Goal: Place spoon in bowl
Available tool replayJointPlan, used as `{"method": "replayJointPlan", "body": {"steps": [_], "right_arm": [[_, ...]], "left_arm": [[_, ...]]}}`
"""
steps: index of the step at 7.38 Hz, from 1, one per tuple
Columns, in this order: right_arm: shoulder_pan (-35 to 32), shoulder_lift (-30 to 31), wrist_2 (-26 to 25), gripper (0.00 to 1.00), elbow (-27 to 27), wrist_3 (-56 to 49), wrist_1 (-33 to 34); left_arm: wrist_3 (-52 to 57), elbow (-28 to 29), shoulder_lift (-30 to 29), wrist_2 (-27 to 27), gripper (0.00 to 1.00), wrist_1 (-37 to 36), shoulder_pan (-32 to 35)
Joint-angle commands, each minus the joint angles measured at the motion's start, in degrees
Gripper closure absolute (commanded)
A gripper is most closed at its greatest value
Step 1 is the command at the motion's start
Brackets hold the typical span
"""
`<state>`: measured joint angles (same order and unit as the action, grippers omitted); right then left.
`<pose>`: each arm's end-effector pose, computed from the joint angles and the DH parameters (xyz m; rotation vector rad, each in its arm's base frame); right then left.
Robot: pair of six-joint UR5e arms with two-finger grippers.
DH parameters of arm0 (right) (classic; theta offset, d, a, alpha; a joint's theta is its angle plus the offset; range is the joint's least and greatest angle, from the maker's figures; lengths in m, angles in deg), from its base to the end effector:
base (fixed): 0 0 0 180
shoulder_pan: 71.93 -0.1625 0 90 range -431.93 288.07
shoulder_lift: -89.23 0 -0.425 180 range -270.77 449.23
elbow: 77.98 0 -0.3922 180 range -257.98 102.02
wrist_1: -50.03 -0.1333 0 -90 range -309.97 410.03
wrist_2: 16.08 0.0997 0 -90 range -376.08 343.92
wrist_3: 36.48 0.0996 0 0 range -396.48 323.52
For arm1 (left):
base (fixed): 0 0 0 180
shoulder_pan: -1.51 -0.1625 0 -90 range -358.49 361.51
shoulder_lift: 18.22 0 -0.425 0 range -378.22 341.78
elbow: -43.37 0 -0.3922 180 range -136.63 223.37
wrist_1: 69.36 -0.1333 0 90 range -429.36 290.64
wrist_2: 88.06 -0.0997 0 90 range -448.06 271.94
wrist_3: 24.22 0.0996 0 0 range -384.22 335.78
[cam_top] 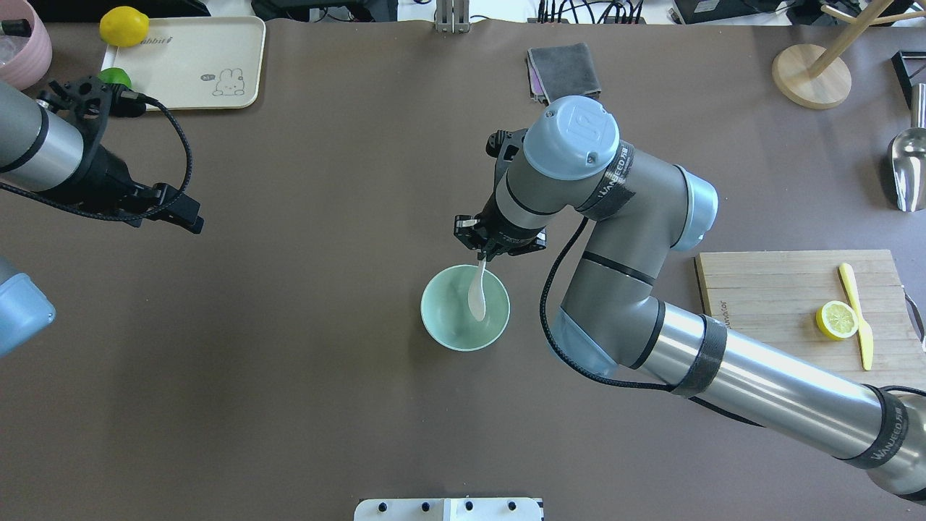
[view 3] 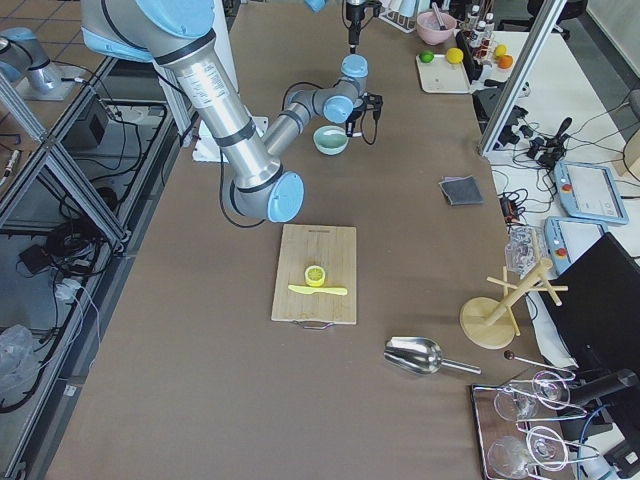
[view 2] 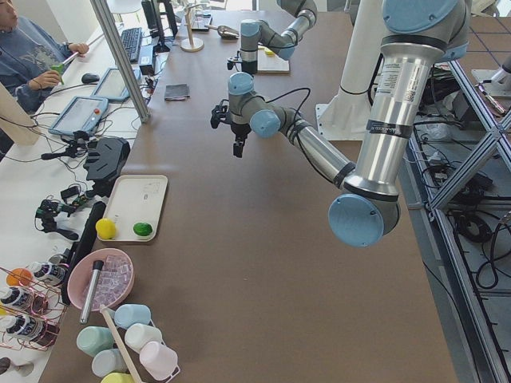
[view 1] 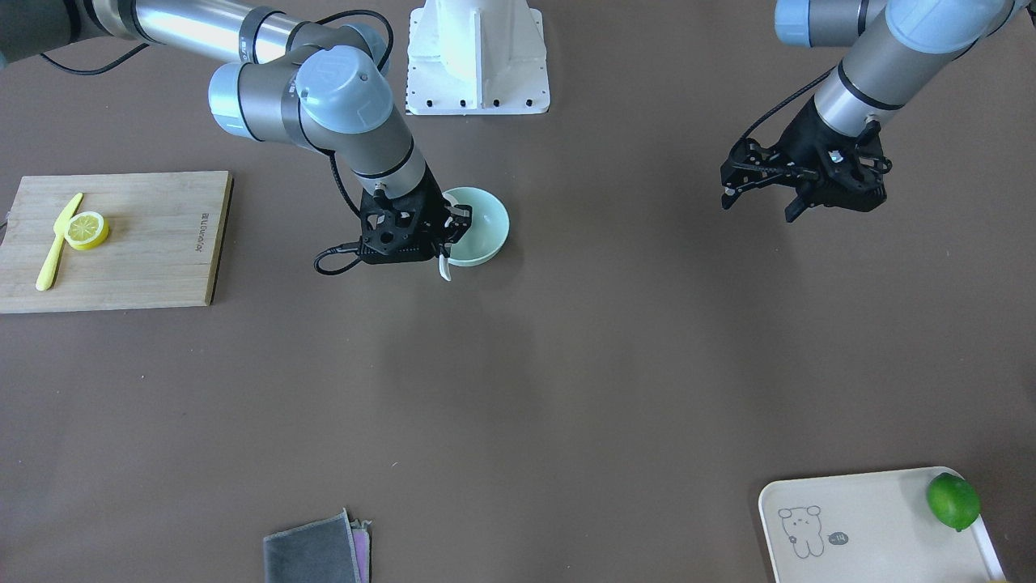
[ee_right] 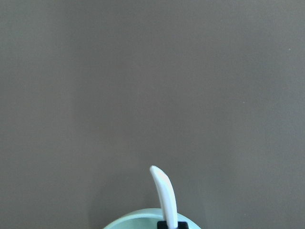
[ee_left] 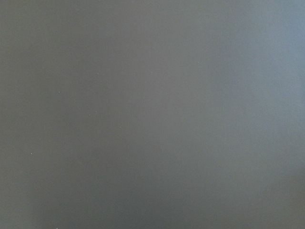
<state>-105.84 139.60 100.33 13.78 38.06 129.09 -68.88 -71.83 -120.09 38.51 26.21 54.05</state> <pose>-0.5287 -0.4626 0.2061 -0.0146 -0.9918 0.0848 0.2624 -0.4640 0.3333 0.1419 0.9286 0.1211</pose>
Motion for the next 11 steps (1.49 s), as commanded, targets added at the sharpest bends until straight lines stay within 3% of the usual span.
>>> {"method": "replayJointPlan", "body": {"steps": [1, 3, 6, 8, 9, 11], "right_arm": [[0.1, 0.7, -0.8, 0.0, -0.1, -0.2, 0.0], [-1.8, 3.0, -0.1, 0.0, 2.4, -0.8, 0.0], [-12.7, 16.6, 7.4, 0.0, 10.7, -12.0, 0.6], [-22.6, 25.5, 12.7, 0.0, 11.3, -27.9, 0.7], [-27.6, 29.4, 14.1, 0.0, 10.8, -36.0, 0.7], [-36.5, 35.0, 15.2, 0.0, 10.1, -54.9, 5.5]], "left_arm": [[0.0, 0.1, -0.1, 0.0, 0.05, 0.0, 0.0], [0.1, 0.1, 0.0, 0.0, 0.05, 0.0, 0.4], [11.0, 0.4, 5.5, 0.0, 0.03, -0.1, 5.8], [25.5, 1.8, 11.4, 0.5, 0.03, -0.2, 13.2], [29.7, 2.6, 14.5, 4.4, 0.03, 0.0, 16.7], [37.3, 3.8, 20.4, 4.9, 0.03, 0.3, 21.6]]}}
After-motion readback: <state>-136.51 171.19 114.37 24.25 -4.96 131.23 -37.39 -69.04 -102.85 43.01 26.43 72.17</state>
